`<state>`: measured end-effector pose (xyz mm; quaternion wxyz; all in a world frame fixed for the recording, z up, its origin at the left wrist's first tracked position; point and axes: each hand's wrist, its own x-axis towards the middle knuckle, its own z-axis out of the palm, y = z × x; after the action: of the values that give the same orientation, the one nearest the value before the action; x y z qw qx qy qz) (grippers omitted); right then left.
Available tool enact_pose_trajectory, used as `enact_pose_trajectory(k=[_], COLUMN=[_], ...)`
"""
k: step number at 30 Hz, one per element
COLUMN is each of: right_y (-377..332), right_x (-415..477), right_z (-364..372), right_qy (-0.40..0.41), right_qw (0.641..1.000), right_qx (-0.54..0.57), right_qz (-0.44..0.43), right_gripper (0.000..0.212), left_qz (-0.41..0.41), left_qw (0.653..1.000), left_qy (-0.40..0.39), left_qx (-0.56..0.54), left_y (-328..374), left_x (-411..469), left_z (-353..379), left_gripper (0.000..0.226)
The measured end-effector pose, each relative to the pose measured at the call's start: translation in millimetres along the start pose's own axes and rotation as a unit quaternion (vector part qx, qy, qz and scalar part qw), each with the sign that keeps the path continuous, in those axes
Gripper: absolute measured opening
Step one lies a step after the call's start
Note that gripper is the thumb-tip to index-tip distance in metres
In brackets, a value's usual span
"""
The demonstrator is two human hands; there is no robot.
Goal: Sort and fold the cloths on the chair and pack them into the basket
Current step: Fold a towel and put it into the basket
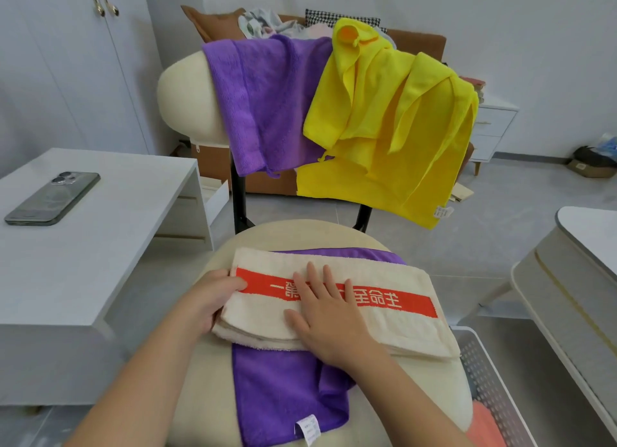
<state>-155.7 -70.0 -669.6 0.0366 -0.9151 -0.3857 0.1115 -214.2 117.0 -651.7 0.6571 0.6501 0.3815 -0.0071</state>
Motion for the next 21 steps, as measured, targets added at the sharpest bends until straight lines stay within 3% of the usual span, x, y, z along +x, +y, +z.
enact_pose_trajectory(k=[9, 15, 19, 21], right_y=[-8.9, -8.1, -8.9, -6.7], right_x=[14.9, 22.7, 23.3, 24.4], right_z=[2.4, 8.0, 6.9, 1.2], right_qy=[0.025, 0.036, 0.055, 0.058], right_qw=[0.999, 0.999, 0.998, 0.995], right_qx=[-0.018, -0.016, 0.014, 0.081], right_qz=[0.017, -0.003, -0.004, -0.011], right_gripper=[0.071, 0.085, 0.083, 0.069], left_qz=[0.067, 0.079, 0.089, 0.103], left_qw=[0.973, 0.991, 0.996, 0.994], left_qy=[0.073, 0.032, -0.007, -0.012], left_qx=[0.207, 0.103, 0.004, -0.026], left_y=[-5.8, 5.5, 14.6, 15.9], left_x=[10.0, -1.3, -10.3, -12.1], left_z=[-5.4, -1.5, 7.9, 12.6], left_gripper=[0.02, 0.018, 0.023, 0.03])
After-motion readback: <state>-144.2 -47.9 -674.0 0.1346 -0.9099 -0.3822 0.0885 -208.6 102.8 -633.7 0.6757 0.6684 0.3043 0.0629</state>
